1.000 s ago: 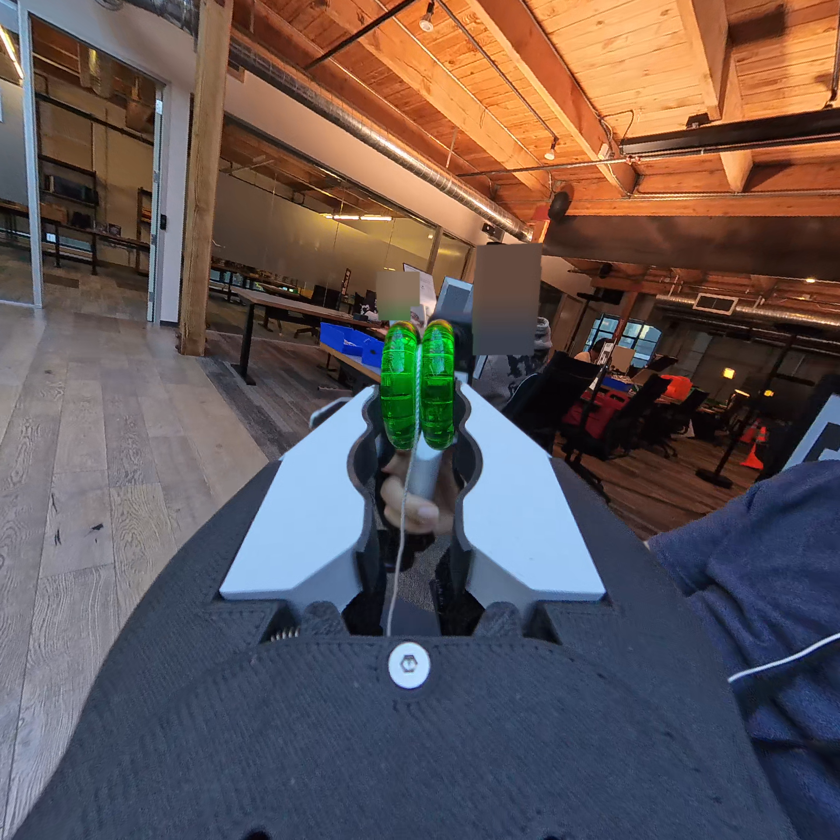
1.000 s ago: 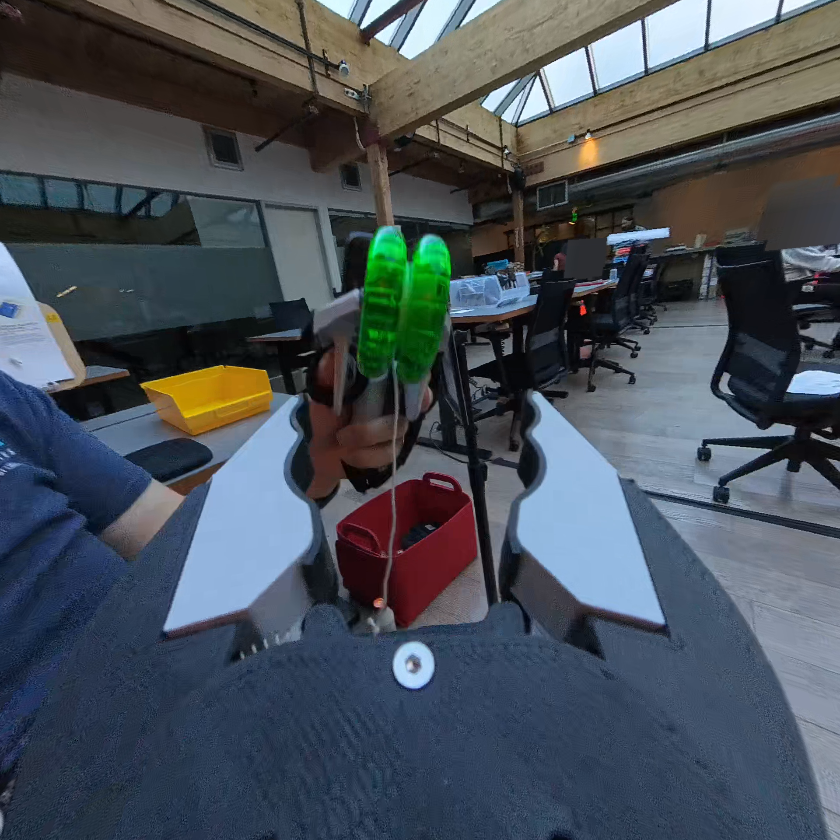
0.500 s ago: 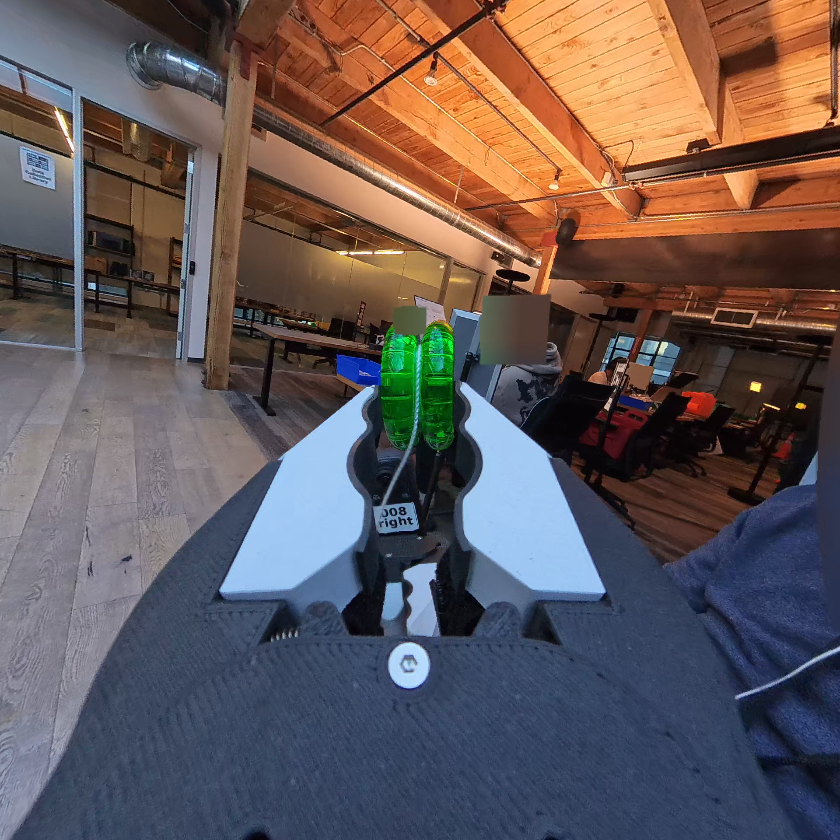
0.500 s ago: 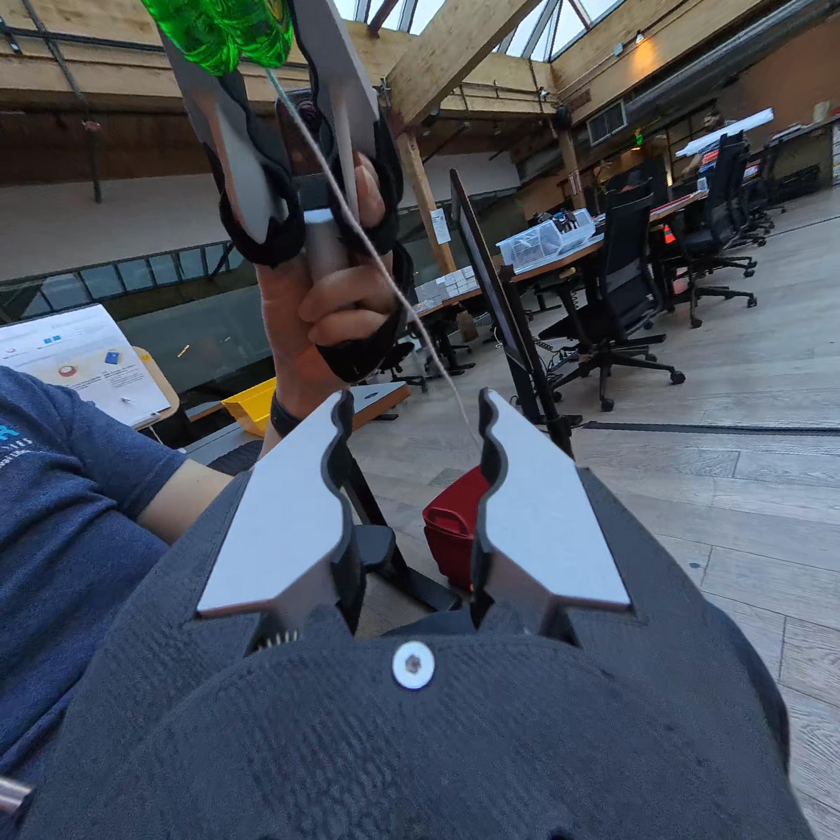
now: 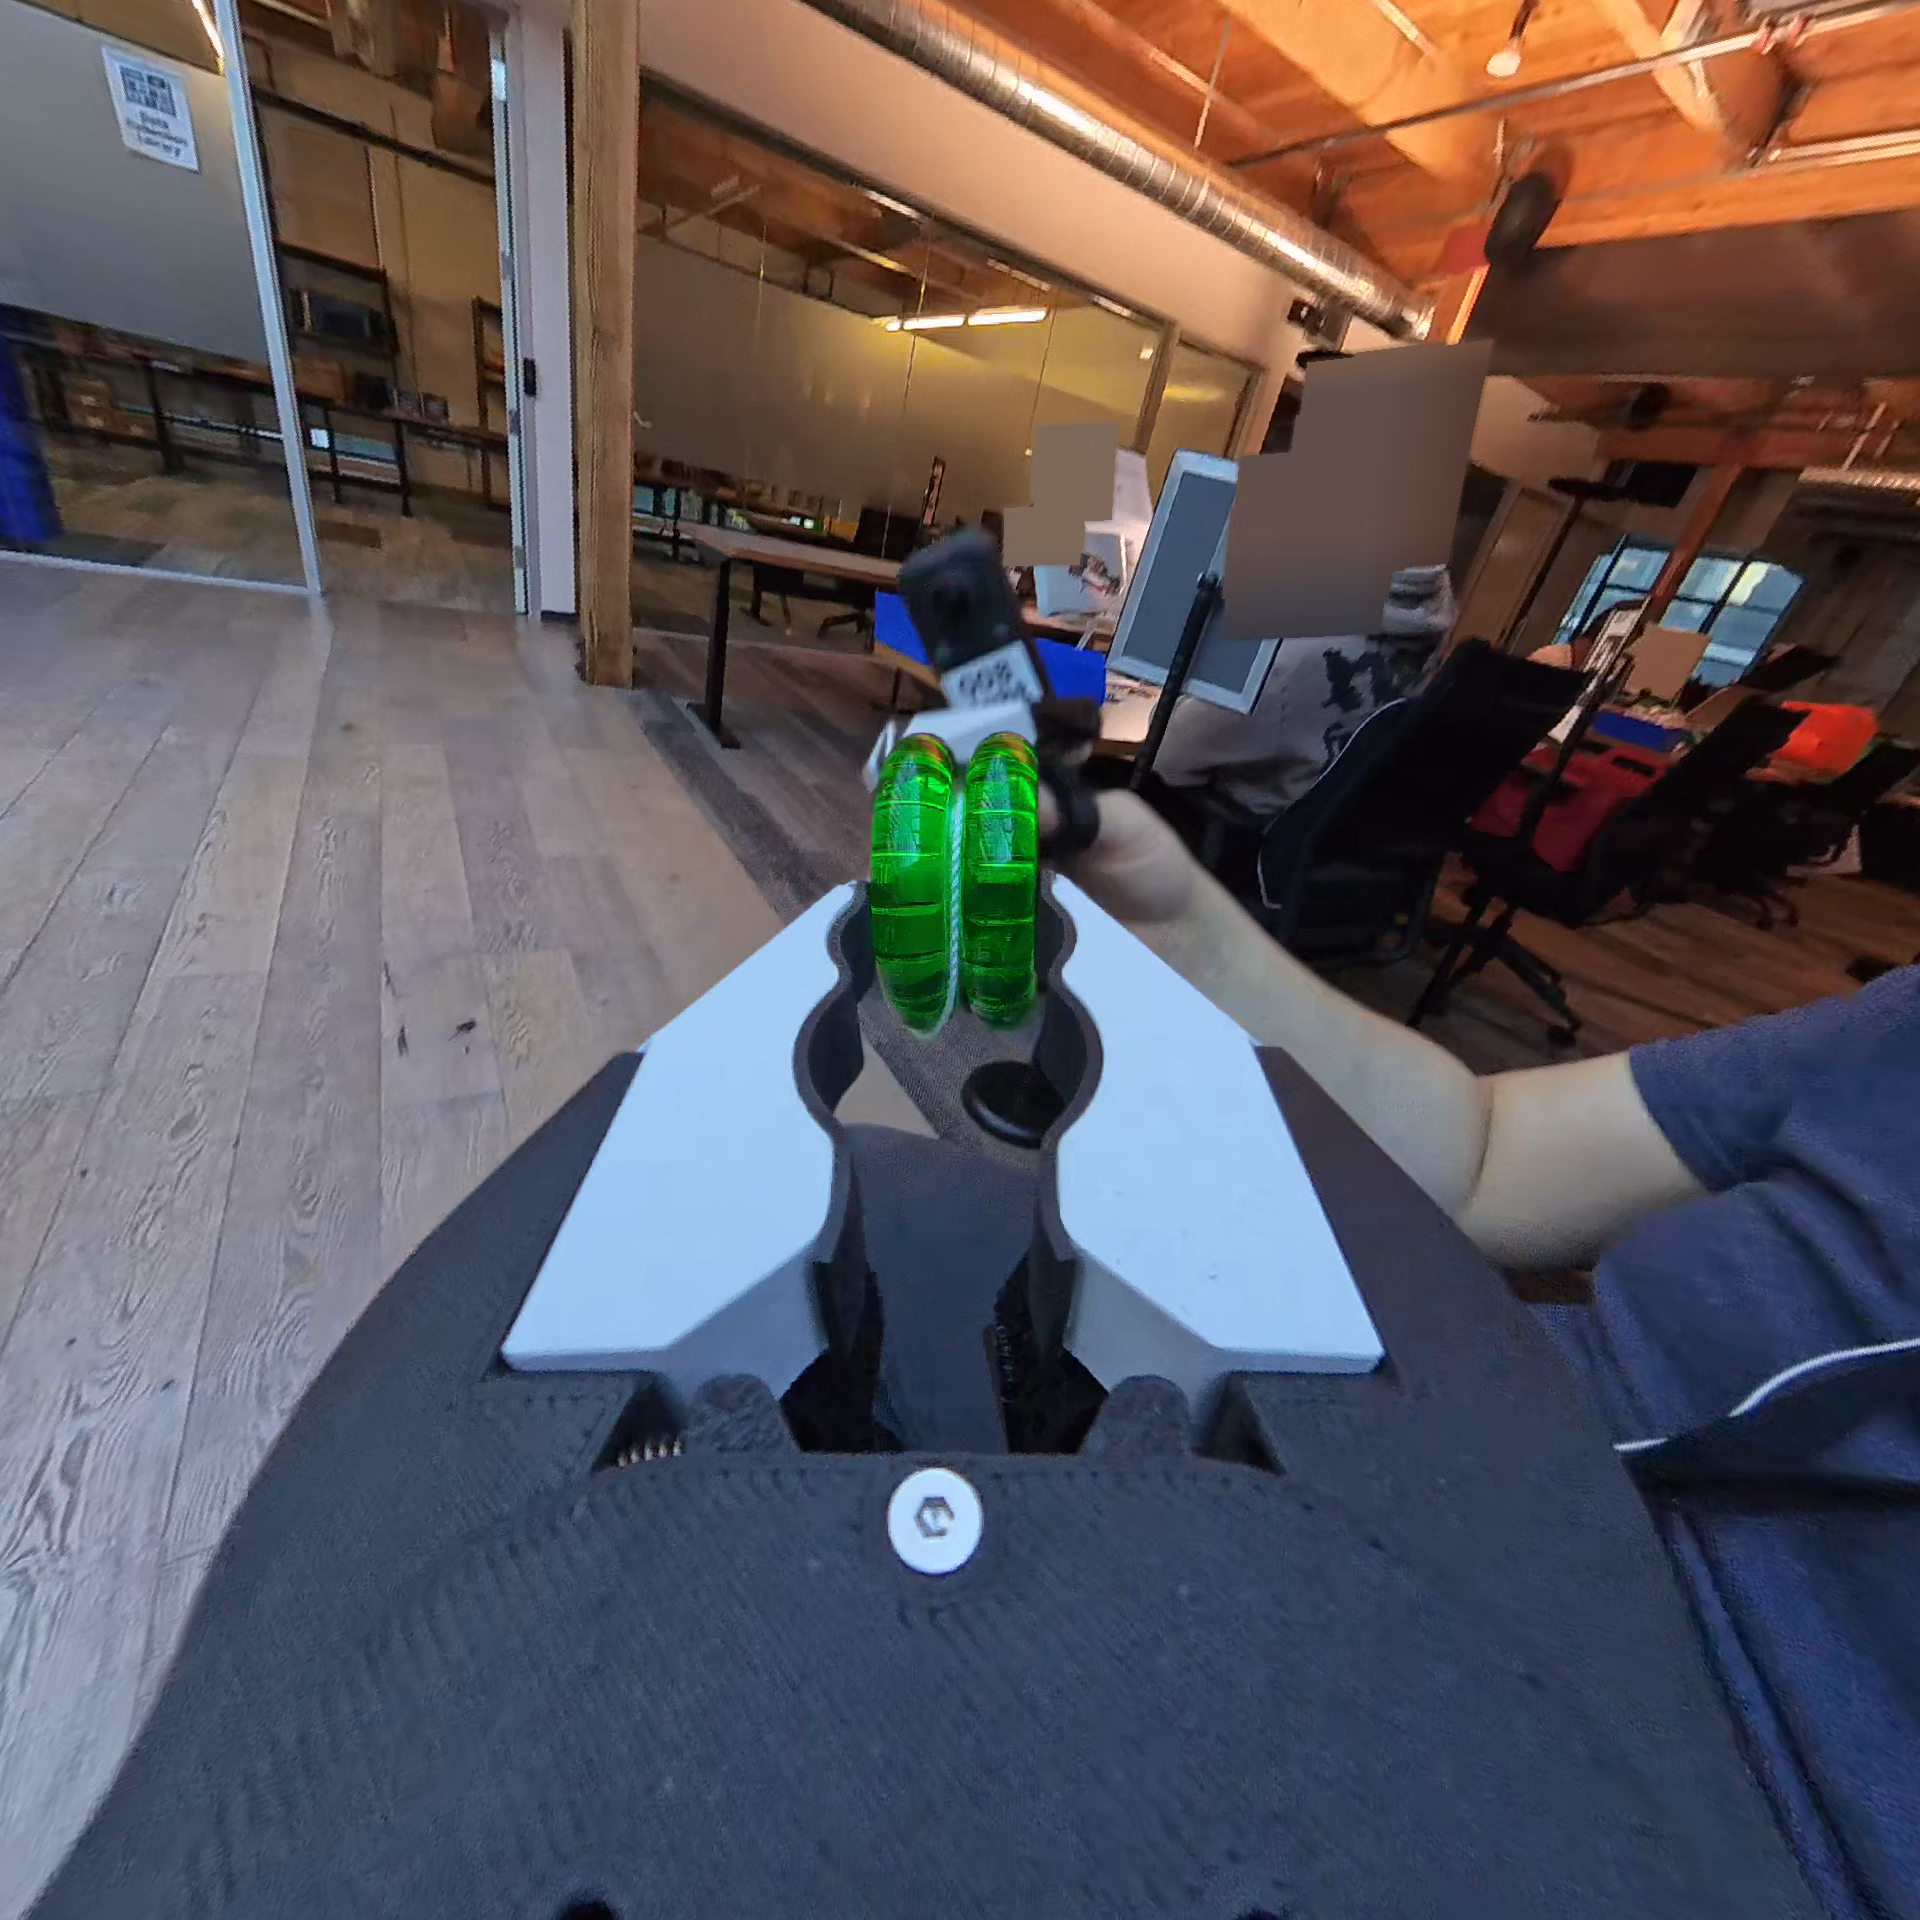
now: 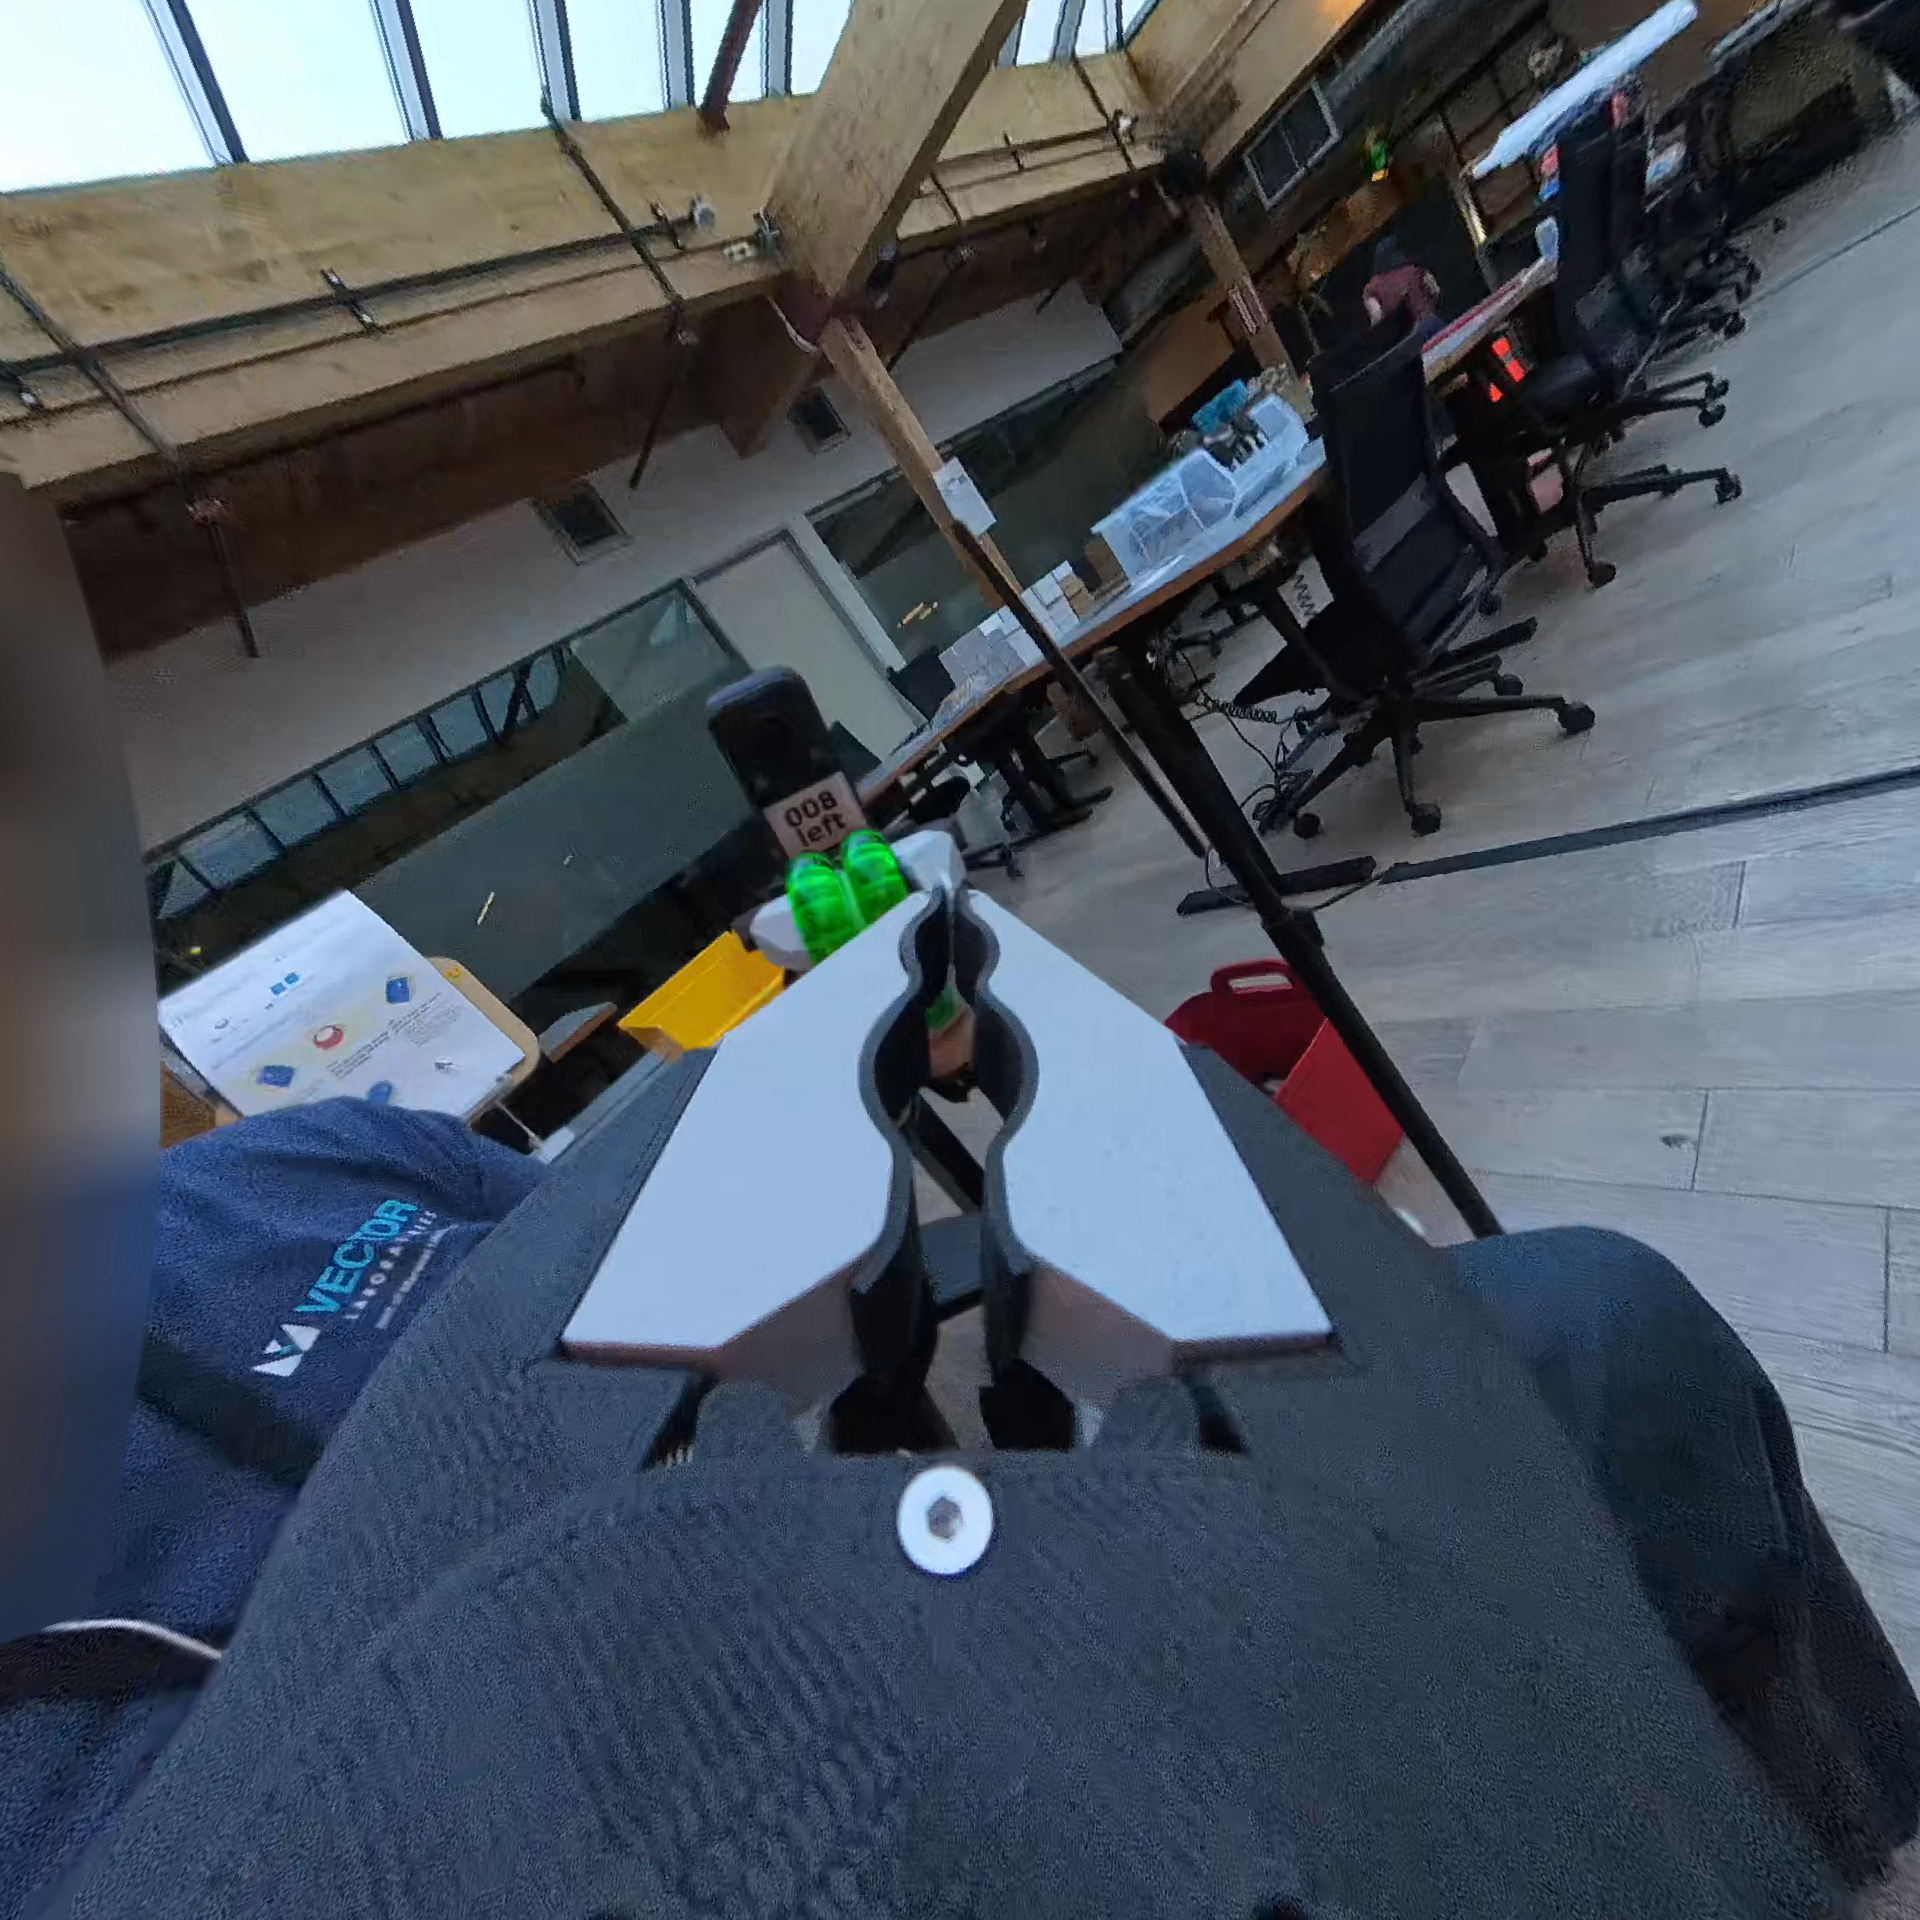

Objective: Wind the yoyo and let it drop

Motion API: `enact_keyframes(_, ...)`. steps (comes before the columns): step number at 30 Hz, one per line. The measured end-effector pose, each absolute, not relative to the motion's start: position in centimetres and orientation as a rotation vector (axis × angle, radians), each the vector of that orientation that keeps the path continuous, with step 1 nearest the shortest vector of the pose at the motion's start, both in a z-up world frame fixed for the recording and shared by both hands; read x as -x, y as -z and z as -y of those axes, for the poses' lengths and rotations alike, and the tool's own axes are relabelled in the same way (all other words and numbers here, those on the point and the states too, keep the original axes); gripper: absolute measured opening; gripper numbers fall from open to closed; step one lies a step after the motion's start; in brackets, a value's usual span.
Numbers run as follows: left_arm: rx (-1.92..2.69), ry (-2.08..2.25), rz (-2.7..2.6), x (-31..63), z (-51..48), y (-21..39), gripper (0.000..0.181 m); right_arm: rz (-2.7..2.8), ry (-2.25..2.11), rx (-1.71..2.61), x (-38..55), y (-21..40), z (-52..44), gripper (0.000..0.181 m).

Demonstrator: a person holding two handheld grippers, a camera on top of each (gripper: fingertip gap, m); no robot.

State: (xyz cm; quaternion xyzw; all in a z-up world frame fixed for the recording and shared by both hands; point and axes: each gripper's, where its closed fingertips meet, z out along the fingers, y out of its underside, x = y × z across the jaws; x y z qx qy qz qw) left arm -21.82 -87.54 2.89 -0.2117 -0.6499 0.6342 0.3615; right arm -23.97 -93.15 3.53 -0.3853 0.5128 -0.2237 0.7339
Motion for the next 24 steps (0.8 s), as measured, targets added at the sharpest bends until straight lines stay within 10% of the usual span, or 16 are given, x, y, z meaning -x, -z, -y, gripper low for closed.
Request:
enact_keyframes(12, 0.544, -2.049, 1.91, 21.3, 91.5, -1.3, 0.029, -1.321, 0.525, 1.403, 21.7, -6.8, 85.1, 0.0)
enact_keyframes(24, 0.501, -2.035, 1.507, 21.6, 87.8, -4.5, 0.029, -1.348, 0.654, 1.075, 25.5, -8.5, 93.4, 0.0)
